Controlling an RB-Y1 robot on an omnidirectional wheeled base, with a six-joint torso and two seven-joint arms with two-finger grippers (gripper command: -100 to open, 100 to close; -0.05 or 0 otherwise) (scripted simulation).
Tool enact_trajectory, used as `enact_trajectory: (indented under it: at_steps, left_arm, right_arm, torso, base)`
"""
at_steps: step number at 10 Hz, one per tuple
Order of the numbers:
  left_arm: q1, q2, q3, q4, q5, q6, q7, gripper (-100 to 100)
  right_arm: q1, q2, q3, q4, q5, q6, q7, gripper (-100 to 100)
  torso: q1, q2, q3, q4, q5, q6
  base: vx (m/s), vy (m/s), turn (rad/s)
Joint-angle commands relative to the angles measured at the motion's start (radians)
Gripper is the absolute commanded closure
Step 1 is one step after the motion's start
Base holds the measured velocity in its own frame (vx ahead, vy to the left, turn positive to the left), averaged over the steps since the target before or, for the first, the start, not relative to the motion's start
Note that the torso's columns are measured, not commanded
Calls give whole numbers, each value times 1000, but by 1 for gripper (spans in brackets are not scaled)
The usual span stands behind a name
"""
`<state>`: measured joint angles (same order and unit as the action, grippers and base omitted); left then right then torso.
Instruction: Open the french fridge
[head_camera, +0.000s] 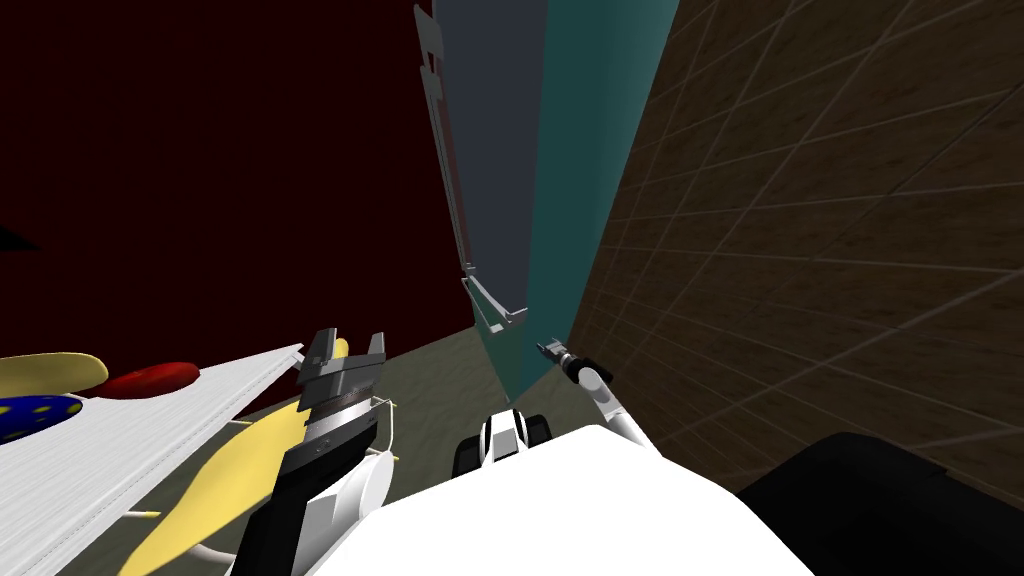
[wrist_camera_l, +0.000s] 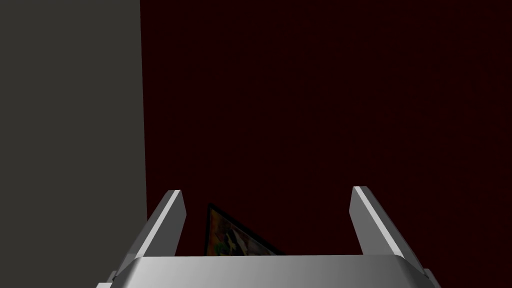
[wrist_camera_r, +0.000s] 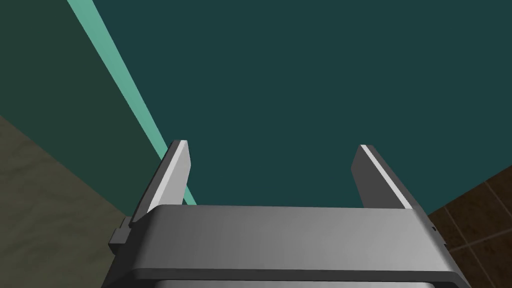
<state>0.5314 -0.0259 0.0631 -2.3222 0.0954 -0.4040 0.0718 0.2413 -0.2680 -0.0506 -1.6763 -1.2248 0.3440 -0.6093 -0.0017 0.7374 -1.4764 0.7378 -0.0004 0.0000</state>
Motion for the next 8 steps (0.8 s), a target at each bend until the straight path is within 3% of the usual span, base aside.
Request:
enact_trajectory:
  at_steps: [1, 2, 5, 7, 8]
  left_arm:
    - [0, 0, 0, 0, 0, 0, 0, 0]
    - [0, 0, 0, 0, 0, 0, 0, 0]
    - [0, 0, 0, 0, 0, 0, 0, 0]
    - [0, 0, 0, 0, 0, 0, 0, 0]
    - [0, 0, 0, 0, 0, 0, 0, 0]
  right_arm:
    - [-15, 2, -6, 33, -80, 36, -15, -100]
    - [-15, 2, -6, 33, -85, 36, -15, -100]
    - [-40, 13, -21, 86, -182, 105, -48, -100]
    - [-40, 13, -21, 86, -215, 105, -48, -100]
    - [-51, 21, -30, 111, -256, 137, -62, -100]
  torso:
    - [2, 0, 0, 0, 0, 0]
    - [2, 1, 0, 0, 1, 0]
    - [2, 1, 0, 0, 1, 0]
    - [2, 1, 0, 0, 1, 0]
    - [0, 1, 0, 0, 0, 0]
  base:
    - [6, 55, -23]
    - [-5, 28, -2]
    - [4, 56, -23]
    - [2, 48, -8]
    - [6, 44, -20]
